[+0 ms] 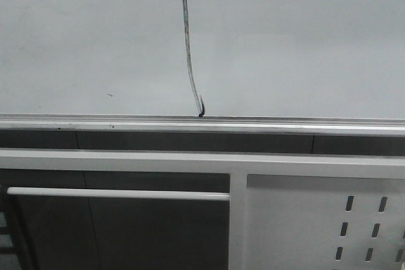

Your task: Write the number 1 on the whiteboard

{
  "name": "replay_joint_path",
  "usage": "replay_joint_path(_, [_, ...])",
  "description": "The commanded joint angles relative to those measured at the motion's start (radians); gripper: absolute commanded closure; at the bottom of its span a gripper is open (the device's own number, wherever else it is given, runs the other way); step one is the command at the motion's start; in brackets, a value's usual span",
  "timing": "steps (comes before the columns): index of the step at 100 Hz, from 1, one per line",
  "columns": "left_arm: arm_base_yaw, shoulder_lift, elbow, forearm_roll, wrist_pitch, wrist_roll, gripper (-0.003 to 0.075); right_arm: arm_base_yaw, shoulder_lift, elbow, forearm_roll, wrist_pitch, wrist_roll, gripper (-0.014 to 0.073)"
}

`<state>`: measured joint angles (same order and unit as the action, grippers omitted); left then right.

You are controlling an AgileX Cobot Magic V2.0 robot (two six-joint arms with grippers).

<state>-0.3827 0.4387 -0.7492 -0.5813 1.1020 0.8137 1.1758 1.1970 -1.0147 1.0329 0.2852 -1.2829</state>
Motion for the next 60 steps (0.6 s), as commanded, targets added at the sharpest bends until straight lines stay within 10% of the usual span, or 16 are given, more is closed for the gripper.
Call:
replay_joint_path(1, [-0.001,0.031,-0.030,-0.030,-0.072,-0.017,0.0478,0.000,-0.021,-0.036,0.033,0.028,-0.006,0.0660])
replay_joint_path(60, [-0.023,0.096,-0.030,-0.065,-0.118,-0.015,0.0478,0.000,-0.021,-0.038,0.033,0.006,-0.006,0.0663])
